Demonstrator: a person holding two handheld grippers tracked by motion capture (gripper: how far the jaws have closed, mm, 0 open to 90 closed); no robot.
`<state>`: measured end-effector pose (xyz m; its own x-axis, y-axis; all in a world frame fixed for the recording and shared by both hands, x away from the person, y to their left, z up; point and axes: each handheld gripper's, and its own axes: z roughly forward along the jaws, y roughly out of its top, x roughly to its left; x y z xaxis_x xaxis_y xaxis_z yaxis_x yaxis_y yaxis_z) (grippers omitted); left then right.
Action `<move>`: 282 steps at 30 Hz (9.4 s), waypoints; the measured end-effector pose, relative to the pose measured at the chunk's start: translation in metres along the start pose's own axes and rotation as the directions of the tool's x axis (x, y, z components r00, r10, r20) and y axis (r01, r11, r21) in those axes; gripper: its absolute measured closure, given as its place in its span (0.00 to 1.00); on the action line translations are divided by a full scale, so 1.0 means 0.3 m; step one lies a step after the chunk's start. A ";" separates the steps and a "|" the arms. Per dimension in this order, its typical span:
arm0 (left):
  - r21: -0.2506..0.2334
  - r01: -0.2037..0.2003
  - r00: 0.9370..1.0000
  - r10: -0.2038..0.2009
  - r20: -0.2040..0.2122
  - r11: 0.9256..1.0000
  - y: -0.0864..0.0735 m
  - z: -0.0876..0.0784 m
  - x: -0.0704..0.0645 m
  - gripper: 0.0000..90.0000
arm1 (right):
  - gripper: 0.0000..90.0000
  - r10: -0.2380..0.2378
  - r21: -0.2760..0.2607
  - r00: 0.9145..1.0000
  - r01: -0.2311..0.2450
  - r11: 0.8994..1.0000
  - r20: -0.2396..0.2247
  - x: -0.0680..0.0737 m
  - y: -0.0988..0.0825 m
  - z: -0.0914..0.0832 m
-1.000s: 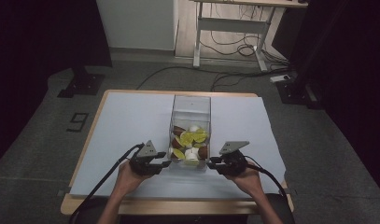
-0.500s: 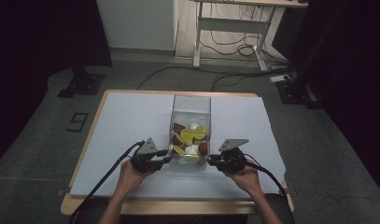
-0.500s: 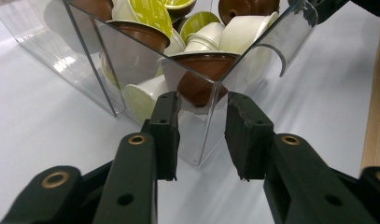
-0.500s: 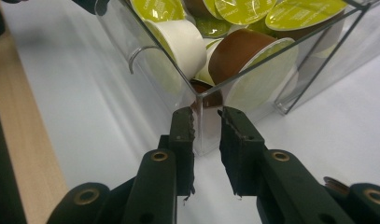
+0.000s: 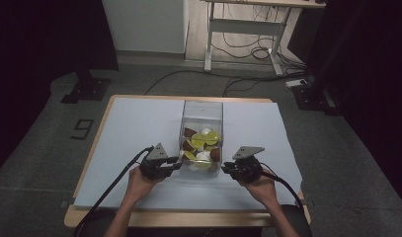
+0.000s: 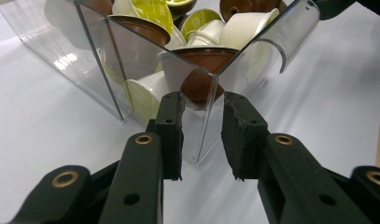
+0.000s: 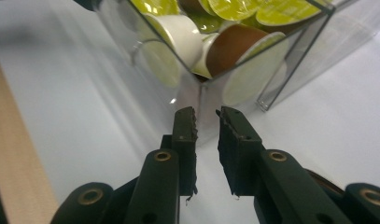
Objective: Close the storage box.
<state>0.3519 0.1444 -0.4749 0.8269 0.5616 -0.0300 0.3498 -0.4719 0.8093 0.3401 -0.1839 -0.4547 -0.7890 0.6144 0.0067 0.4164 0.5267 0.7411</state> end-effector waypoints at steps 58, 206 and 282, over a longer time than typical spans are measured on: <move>0.046 0.041 0.998 -0.039 -0.050 0.998 -0.065 0.040 0.017 0.35 | 0.92 -0.037 -0.040 0.998 0.035 0.999 -0.045 0.027 0.123 0.101; 0.220 0.081 0.991 -0.055 -0.122 0.972 -0.161 0.078 0.043 0.00 | 0.32 0.023 0.040 0.999 -0.025 0.999 0.043 -0.053 0.151 0.156; 0.216 0.083 0.991 -0.057 -0.124 0.973 -0.162 0.078 0.044 0.00 | 0.00 0.169 -0.007 0.937 -0.175 0.985 0.305 -0.252 -0.150 -0.060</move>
<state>0.3561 0.1587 -0.5284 0.7447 0.6673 -0.0035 0.5041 -0.5592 0.6581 0.3729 -0.2644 -0.4764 -0.5318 0.8437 -0.0732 0.5447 0.4069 0.7333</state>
